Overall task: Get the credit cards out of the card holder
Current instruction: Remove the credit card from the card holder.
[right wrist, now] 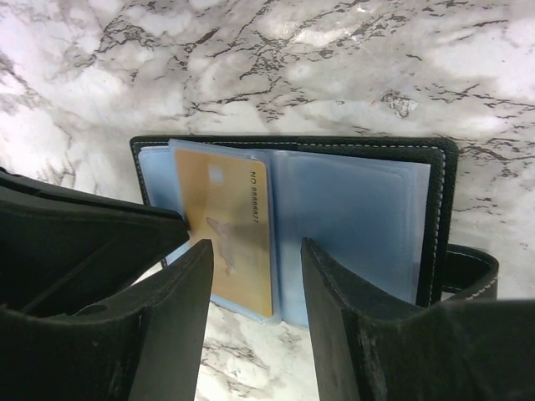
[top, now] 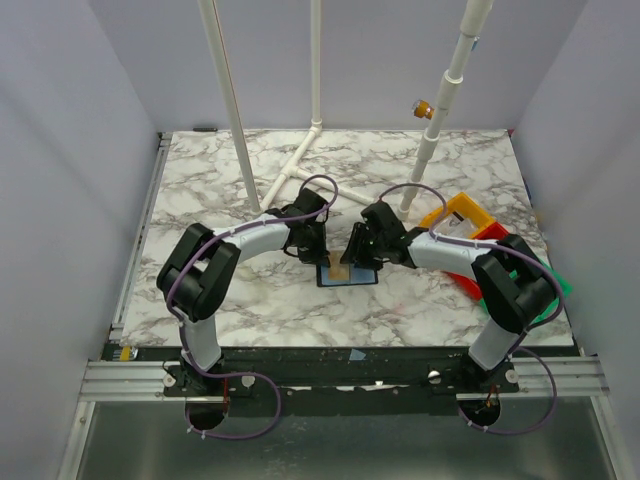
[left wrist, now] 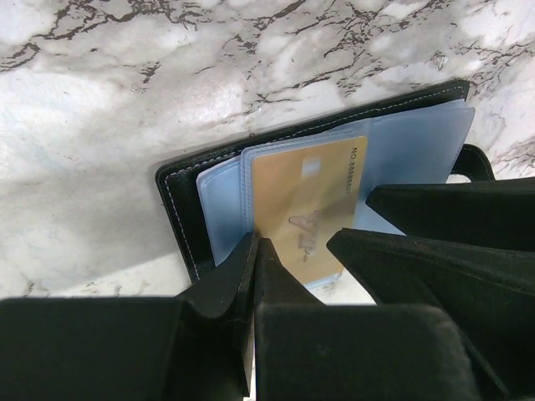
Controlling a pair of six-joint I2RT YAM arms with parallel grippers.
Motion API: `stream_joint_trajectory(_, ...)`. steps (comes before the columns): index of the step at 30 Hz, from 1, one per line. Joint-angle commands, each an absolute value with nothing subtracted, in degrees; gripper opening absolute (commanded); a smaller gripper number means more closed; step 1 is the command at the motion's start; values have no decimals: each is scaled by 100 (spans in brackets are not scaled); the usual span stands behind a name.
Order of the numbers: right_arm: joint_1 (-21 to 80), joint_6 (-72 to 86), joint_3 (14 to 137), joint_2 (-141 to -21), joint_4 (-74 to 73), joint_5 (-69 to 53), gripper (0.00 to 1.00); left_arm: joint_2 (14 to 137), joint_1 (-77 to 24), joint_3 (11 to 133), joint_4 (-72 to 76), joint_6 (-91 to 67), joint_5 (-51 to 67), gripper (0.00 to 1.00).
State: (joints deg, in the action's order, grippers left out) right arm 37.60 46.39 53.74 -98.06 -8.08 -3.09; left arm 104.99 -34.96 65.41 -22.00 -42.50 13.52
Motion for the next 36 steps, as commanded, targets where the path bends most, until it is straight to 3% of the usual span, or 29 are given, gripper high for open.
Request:
stream_joint_trajectory(1, 3624, 4848, 5120, -9880, -222, -978, 50, 10608, -3541, 6688, -2224, -4279, 1415, 0)
stream_joint_trajectory(36, 2880, 5513, 4146, -10102, 1561, -2592, 49, 11107, -3642, 6882, -2284, -4499, 1633, 0)
